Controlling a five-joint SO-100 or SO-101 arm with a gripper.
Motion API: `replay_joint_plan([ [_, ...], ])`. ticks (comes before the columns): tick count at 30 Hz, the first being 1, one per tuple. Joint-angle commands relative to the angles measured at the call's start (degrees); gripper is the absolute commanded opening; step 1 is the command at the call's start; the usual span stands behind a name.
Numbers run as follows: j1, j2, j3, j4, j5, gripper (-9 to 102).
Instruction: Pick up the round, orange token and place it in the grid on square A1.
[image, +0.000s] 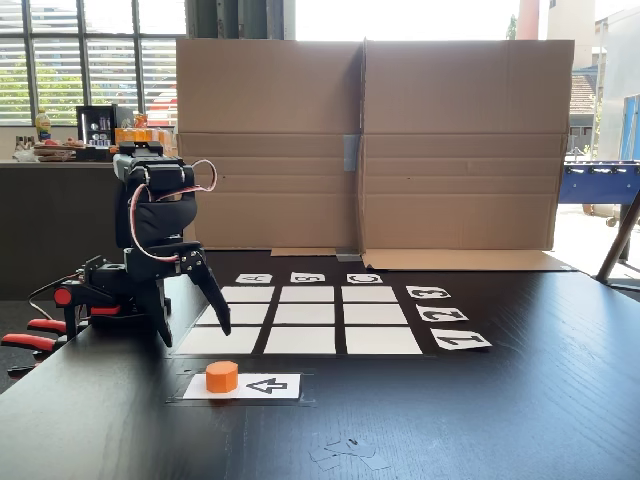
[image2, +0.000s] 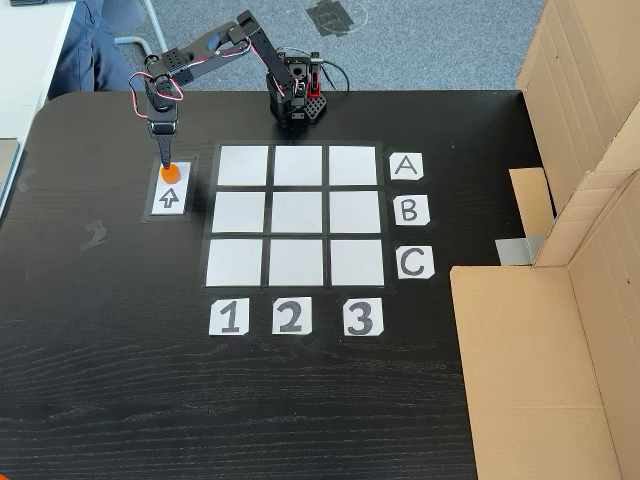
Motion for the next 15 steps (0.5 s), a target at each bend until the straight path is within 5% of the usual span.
replay_joint_plan([
  [1, -1.2, -1.0, -3.4, -0.4, 0.6, 35],
  [15, -4.3, -8.6, -9.0, -1.2, 2.6, 36],
])
